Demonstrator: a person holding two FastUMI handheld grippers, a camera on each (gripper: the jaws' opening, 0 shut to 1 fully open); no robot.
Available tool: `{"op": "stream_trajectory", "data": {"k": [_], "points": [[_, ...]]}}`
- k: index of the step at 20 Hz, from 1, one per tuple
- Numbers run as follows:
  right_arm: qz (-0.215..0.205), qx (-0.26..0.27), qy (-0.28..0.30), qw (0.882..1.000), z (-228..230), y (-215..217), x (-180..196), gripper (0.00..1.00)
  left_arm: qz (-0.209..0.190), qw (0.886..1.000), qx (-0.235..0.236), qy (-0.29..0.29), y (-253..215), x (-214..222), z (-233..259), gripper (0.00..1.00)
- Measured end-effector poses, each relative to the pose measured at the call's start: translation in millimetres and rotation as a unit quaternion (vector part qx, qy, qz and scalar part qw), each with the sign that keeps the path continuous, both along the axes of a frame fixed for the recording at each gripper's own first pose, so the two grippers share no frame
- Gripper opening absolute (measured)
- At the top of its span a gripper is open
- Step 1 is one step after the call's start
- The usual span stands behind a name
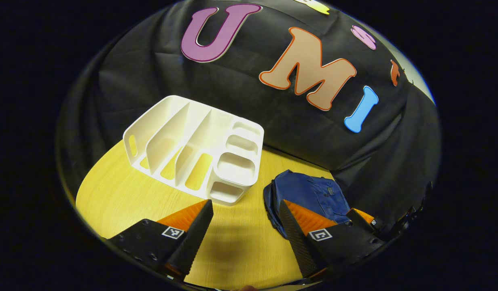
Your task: Open the schoolbag, grab two books from the bookshelf and put them into the schoolbag.
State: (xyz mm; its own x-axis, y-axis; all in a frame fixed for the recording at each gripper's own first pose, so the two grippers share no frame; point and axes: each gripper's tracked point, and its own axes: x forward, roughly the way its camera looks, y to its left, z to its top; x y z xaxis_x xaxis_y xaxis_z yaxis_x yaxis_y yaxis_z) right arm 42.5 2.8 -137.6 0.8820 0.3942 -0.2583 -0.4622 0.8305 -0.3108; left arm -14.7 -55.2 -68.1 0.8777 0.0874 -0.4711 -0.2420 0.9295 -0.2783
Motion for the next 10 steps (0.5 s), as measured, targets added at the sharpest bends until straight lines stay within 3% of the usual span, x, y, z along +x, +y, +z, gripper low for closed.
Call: {"op": "stream_trajectory", "data": {"k": [1,2,4,5,6,7,10], "points": [[0.000,0.005,-0.001,1.000,3.3,2.3,-2.4,0.86,0.004,1.000,0.006,-0.005,1.9,-2.6,3.3,0.95],[-0.001,0.010,-0.003,1.000,8.9,3.3,-3.8,0.91,0.008,1.000,0.013,-0.008,4.5,-3.3,4.8,0.95],[-0.004,0.020,-0.008,1.000,16.3,7.0,-3.5,0.91,0.014,1.000,0.020,-0.011,9.2,-7.2,7.1,0.95],[-0.005,0.024,-0.011,1.000,19.5,9.0,-2.4,0.99,0.017,1.000,0.021,-0.012,11.0,-8.0,7.3,0.95],[-0.007,0.025,-0.014,1.000,24.7,10.2,-2.1,0.99,0.020,0.999,0.023,-0.014,13.4,-8.7,8.3,0.95],[-0.007,0.025,-0.017,1.000,27.4,10.5,-2.4,0.91,0.024,0.999,0.027,-0.017,16.0,-9.8,11.2,0.95],[-0.011,0.033,-0.025,0.999,39.2,13.9,-2.6,0.91,0.031,0.998,0.050,-0.034,25.3,-12.6,23.6,0.95]]}}
